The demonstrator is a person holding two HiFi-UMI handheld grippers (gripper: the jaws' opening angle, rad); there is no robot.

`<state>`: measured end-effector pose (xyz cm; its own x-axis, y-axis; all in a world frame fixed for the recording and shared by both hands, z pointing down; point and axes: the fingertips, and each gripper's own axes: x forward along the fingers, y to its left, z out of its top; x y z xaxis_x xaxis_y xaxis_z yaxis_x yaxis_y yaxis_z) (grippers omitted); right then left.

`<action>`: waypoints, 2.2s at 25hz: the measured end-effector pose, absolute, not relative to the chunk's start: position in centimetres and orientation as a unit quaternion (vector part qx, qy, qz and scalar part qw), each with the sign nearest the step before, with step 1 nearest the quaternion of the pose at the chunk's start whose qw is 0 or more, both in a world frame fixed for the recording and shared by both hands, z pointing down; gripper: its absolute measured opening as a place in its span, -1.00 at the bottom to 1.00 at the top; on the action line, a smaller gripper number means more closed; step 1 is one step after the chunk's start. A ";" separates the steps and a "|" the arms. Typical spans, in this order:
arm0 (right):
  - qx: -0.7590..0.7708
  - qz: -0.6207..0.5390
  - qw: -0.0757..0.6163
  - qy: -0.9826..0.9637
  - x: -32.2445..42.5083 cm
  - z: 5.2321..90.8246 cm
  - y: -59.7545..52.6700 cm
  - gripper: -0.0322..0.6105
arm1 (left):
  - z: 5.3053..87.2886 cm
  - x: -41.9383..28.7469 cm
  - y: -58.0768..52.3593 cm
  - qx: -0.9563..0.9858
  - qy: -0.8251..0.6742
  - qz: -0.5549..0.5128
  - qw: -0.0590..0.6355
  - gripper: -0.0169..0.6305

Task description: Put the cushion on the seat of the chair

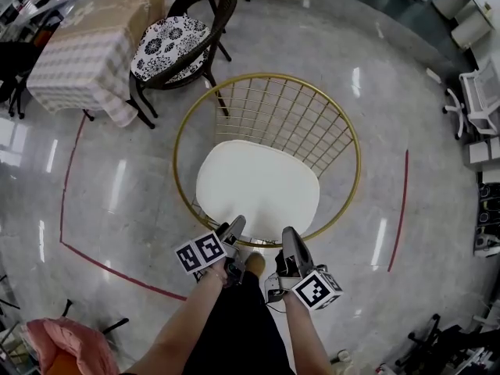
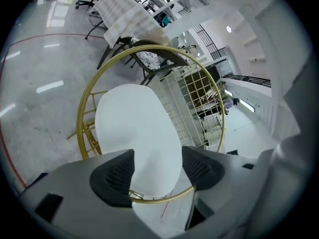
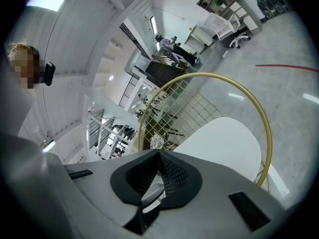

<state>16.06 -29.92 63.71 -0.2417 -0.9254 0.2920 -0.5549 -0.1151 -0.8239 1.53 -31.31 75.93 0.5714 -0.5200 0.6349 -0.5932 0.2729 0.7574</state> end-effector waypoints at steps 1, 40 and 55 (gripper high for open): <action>-0.584 -0.466 0.199 0.634 16.1 63.5 -30.0 -0.94 | 75.4 1.7 -31.6 0.613 -0.459 0.032 0.642 -0.02; -0.622 -0.334 0.188 0.682 16.6 44.8 -28.0 -0.94 | 48.0 6.9 -31.1 0.844 -0.347 0.020 0.409 -0.90; -0.632 -0.238 0.180 0.715 16.2 39.4 -28.0 -0.95 | 43.7 5.2 -30.3 0.877 -0.360 0.002 0.319 -0.90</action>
<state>16.25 -28.04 39.45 -0.1365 -0.9897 0.0443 -0.8185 0.0875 -0.5678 5.21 -30.25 43.67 0.7405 -0.6302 0.2335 -0.6328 -0.5367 0.5582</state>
